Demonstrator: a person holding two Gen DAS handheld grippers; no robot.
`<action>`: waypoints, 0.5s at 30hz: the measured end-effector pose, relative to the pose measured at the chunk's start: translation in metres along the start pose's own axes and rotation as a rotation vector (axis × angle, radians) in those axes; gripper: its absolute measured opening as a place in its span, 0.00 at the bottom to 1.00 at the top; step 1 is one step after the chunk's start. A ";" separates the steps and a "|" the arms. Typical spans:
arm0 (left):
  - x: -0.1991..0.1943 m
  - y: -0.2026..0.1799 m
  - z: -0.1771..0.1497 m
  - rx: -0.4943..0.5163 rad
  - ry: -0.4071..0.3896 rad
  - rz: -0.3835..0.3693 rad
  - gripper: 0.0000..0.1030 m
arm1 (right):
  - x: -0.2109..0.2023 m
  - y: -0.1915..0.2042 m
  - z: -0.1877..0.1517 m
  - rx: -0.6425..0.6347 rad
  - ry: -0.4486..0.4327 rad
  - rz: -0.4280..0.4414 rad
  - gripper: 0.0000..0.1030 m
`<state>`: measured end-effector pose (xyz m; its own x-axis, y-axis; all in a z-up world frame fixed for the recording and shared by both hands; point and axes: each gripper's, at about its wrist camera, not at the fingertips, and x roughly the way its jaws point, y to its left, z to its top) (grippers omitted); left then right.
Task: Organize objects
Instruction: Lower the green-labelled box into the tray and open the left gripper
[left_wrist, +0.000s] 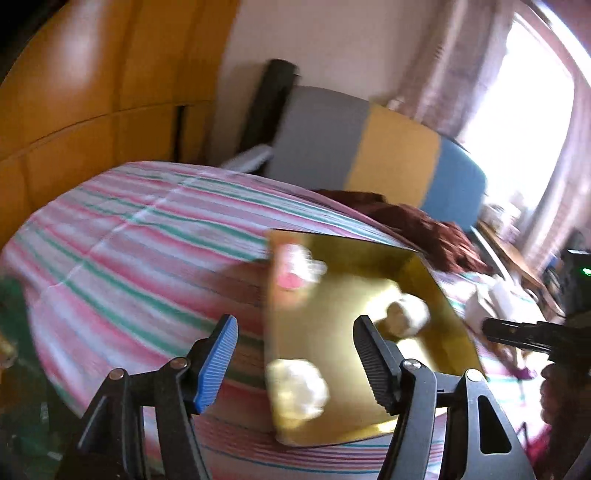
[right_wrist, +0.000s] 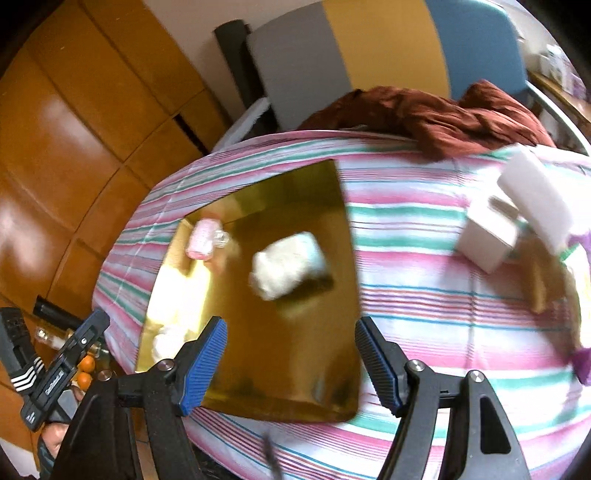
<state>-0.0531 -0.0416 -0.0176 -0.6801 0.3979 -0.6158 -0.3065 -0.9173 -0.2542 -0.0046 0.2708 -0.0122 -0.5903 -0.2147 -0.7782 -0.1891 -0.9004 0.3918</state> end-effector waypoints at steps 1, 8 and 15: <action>0.002 -0.010 0.000 0.021 0.003 -0.019 0.64 | -0.003 -0.006 -0.001 0.011 -0.001 -0.009 0.71; 0.018 -0.084 -0.005 0.157 0.059 -0.166 0.64 | -0.036 -0.068 -0.013 0.107 -0.032 -0.095 0.71; 0.027 -0.138 -0.012 0.262 0.107 -0.253 0.66 | -0.085 -0.140 -0.024 0.255 -0.084 -0.209 0.71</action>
<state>-0.0211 0.0953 -0.0081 -0.4922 0.5946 -0.6358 -0.6253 -0.7496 -0.2170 0.0909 0.4062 -0.0122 -0.5784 0.0063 -0.8157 -0.4971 -0.7956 0.3463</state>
